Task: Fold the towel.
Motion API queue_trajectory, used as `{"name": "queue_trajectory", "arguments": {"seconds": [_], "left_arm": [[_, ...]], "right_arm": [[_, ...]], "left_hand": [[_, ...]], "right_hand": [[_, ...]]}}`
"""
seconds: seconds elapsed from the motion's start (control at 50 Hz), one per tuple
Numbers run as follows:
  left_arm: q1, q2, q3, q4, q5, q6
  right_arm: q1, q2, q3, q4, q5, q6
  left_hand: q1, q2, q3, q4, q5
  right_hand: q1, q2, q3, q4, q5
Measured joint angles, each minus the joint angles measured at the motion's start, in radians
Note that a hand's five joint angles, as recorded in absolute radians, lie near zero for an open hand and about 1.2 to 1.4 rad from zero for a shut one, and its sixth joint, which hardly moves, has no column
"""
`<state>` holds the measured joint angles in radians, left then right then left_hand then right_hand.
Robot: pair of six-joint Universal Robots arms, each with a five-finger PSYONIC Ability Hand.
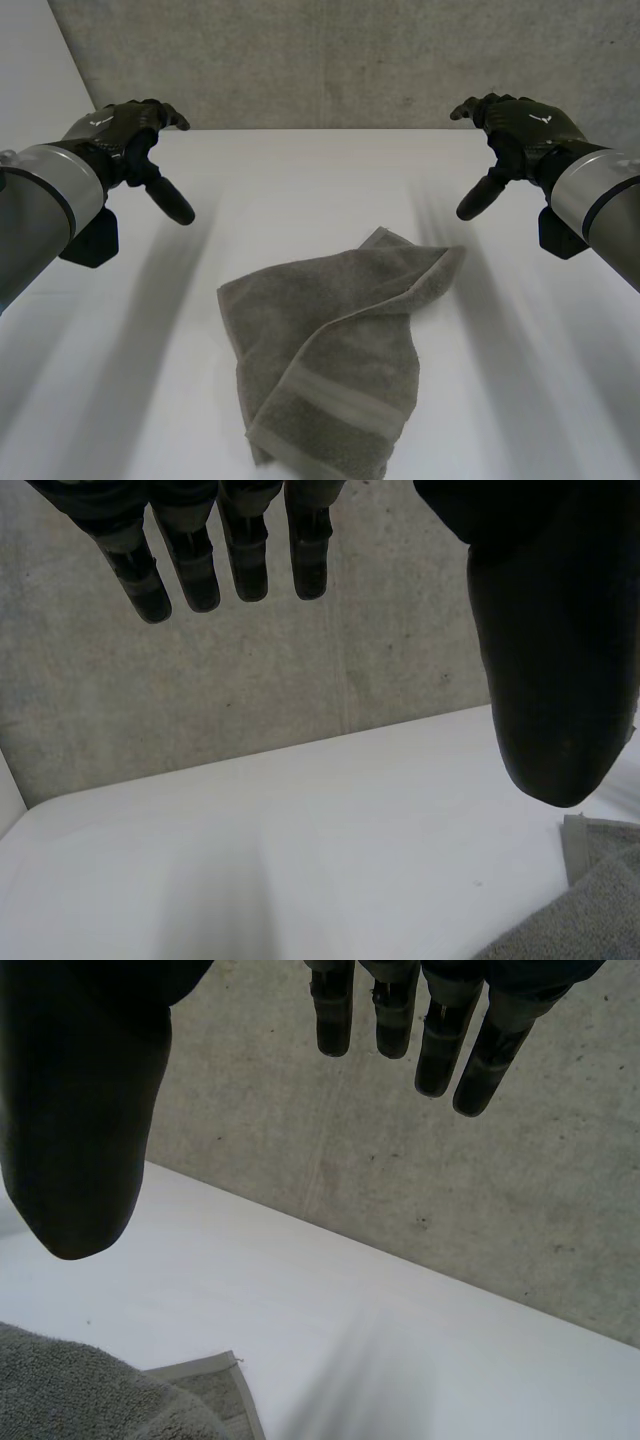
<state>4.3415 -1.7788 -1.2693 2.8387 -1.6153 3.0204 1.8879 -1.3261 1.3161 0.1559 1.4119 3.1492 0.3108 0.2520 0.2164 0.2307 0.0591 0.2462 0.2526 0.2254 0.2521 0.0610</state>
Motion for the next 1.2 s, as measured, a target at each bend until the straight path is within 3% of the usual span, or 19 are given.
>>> {"name": "queue_trajectory", "arguments": {"seconds": [0.54,0.64,0.86,0.96,1.12,1.2], "left_arm": [[-0.004,0.011,-0.018,0.027,-0.003,-0.008],[-0.041,0.006,-0.045,0.034,-0.002,-0.012],[-0.26,-0.1,-0.137,0.079,-0.008,-0.07],[-0.336,-0.174,-0.18,0.154,-0.014,-0.109],[-0.416,-0.318,-0.18,0.218,-0.019,-0.142],[-0.44,-0.388,-0.155,0.229,-0.041,-0.143]], "right_arm": [[-0.004,-0.002,-0.021,-0.004,-0.017,-0.029],[-0.007,-0.001,-0.038,0.011,-0.074,-0.172],[-0.025,0.016,0.029,0.048,-0.177,-0.707],[-0.036,0.039,0.074,0.041,-0.211,-0.809],[-0.063,0.1,0.164,0.006,-0.342,-0.915],[-0.073,0.148,0.192,-0.012,-0.399,-0.965]], "left_hand": [[0.0,0.0,0.0,0.0,0.0],[0.0,0.0,0.0,0.0,0.0],[0.0,0.002,0.0,0.0,0.01],[0.0,0.002,0.0,0.0,0.027],[0.0,0.006,0.0,0.0,0.04],[0.063,0.12,0.0,0.0,0.141]], "right_hand": [[0.0,0.0,0.0,0.0,0.0],[0.0,0.0,0.0,0.0,0.0],[0.0,0.0,0.0,0.0,0.0],[0.0,0.0,0.0,0.0,0.0],[0.001,0.0,0.0,0.0,0.001],[0.051,0.046,0.0,0.0,0.061]]}}
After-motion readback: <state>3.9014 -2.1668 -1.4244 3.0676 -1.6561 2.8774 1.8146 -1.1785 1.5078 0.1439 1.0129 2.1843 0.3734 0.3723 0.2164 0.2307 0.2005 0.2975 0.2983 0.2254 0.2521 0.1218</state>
